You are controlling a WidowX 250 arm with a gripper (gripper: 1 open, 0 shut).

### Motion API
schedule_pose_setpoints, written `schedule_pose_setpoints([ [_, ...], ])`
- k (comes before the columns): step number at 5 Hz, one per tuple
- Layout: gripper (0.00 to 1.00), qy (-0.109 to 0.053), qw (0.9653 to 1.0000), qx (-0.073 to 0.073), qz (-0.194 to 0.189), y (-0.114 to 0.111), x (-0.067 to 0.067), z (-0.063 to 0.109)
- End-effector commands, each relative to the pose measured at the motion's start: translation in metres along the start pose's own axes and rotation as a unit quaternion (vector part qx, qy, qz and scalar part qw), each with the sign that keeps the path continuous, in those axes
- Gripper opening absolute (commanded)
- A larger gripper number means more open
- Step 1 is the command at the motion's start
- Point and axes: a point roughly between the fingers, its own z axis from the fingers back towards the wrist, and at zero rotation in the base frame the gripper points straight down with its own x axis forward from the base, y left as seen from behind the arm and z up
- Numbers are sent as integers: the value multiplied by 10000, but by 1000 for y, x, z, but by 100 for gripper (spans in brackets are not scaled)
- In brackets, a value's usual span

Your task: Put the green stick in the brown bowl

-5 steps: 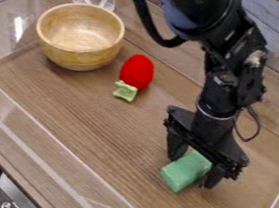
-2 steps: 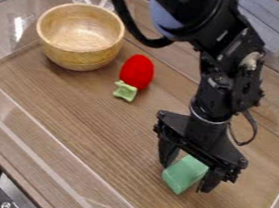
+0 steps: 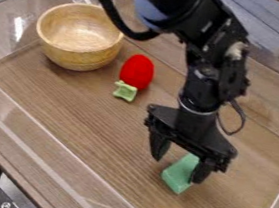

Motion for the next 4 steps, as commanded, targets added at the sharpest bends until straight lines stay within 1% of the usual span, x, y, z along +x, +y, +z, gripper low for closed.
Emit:
schedule_pose_setpoints([
  [1, 100, -323, 9993, -177, -76, -5, 10, 6],
  [2, 100, -323, 9992, -191, -122, -7, 9, -1],
  [4, 100, -299, 9993, -176, -142, -12, 14, 5],
])
